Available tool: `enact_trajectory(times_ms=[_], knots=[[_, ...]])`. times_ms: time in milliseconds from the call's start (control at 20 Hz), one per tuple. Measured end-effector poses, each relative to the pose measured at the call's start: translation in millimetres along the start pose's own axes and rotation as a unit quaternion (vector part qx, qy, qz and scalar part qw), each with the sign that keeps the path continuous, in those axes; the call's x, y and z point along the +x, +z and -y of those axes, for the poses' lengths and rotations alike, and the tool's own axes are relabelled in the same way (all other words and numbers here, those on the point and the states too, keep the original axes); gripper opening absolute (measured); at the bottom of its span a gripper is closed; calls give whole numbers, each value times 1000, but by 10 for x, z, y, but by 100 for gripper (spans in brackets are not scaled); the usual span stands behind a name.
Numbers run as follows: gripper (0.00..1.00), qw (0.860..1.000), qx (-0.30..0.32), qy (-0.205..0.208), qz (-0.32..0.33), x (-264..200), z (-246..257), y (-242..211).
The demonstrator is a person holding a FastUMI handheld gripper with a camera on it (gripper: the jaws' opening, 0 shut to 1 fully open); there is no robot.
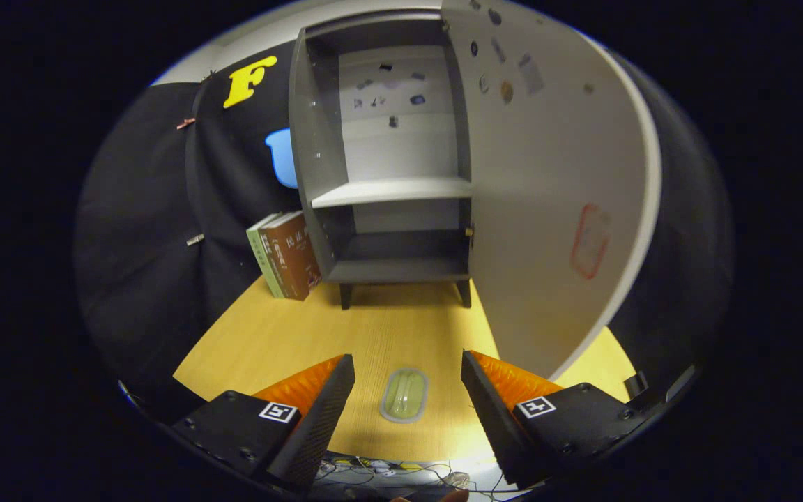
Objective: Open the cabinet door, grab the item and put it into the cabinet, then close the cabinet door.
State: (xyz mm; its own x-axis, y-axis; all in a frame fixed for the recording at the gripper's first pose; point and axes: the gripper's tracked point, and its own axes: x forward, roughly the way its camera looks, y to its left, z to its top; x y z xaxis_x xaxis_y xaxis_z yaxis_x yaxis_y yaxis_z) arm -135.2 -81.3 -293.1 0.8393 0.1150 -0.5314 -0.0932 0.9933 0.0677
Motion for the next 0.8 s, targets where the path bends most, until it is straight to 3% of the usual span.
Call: enact_trajectory(times_ms=[200,350,550,700,800], knots=[[98,998,9,-5,-62,556,-22,-600],[98,995,32,-20,-96,875,43,-896],[96,992,14,-40,-117,1214,109,-1177],[83,990,19,-46,-134,1424,135,-1348],[66,988,9,-53,-143,1509,153,-1471]])
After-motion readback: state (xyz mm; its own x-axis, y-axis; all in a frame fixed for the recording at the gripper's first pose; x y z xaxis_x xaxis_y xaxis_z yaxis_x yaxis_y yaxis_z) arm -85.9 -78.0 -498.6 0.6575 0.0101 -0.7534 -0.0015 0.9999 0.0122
